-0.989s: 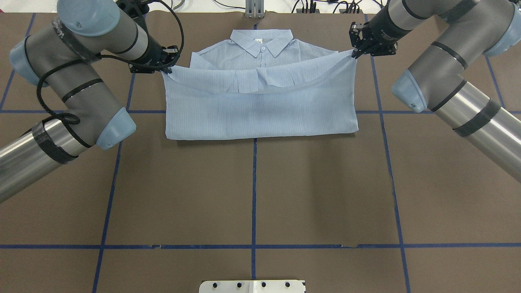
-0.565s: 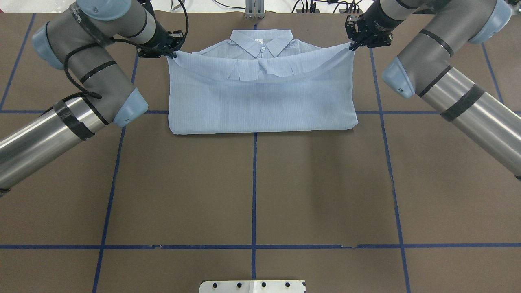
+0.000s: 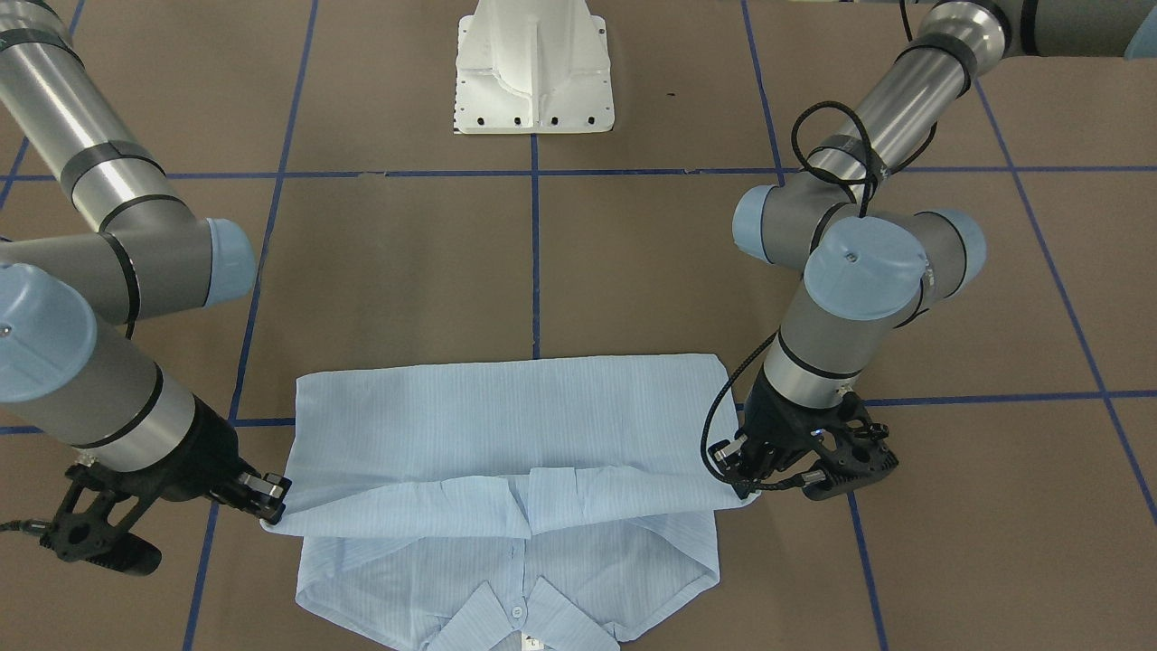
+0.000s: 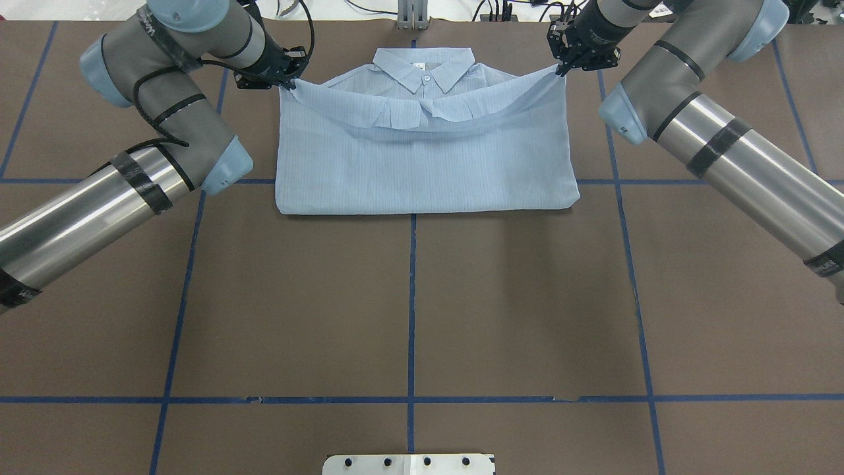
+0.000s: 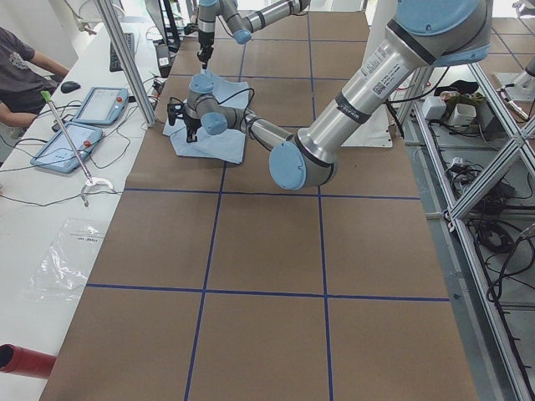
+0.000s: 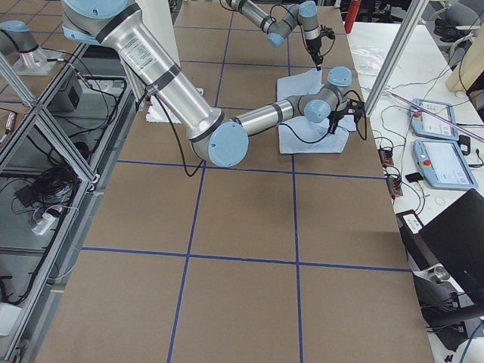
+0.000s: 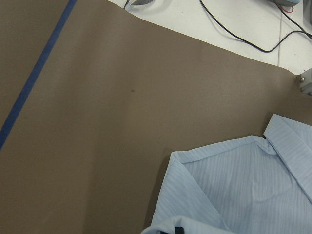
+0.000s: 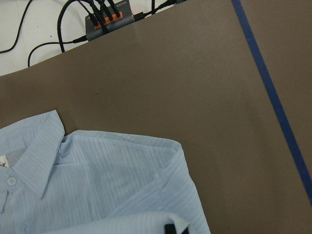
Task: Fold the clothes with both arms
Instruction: 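Lay the hem down near the collar and open both grippers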
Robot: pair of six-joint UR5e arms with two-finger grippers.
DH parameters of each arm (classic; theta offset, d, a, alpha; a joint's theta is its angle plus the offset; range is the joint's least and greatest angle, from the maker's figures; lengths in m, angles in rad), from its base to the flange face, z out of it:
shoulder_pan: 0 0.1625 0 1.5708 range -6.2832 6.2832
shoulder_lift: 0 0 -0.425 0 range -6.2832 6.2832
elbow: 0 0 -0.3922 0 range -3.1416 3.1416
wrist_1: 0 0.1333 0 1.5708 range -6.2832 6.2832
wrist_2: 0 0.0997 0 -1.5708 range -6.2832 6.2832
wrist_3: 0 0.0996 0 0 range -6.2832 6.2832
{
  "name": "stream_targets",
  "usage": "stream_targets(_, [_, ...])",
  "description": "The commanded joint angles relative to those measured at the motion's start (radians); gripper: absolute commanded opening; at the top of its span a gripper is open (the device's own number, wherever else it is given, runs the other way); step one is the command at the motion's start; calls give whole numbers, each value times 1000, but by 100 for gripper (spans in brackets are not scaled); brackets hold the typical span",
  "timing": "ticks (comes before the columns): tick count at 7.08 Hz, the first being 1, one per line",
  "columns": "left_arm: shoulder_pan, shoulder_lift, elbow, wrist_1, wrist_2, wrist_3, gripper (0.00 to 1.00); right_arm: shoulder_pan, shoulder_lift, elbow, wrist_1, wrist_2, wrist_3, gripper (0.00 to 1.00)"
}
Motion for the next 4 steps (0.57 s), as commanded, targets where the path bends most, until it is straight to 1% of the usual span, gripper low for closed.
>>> stream_targets(1, [0,-9,44,-27,3,0,0,-7,28,-60,7,-18,-6,0])
stream_targets(2, [1,-7,46,-27,3,1,0,-12,28,-61,7,-18,-6,0])
stream_targets(3, [3,-9,46,-27,3,3,60,-20,25,-60,7,-24,-6,25])
stream_targets(4, [14,-16,46,-27,7,7,100,-65,22,-54,8,-122,-6,99])
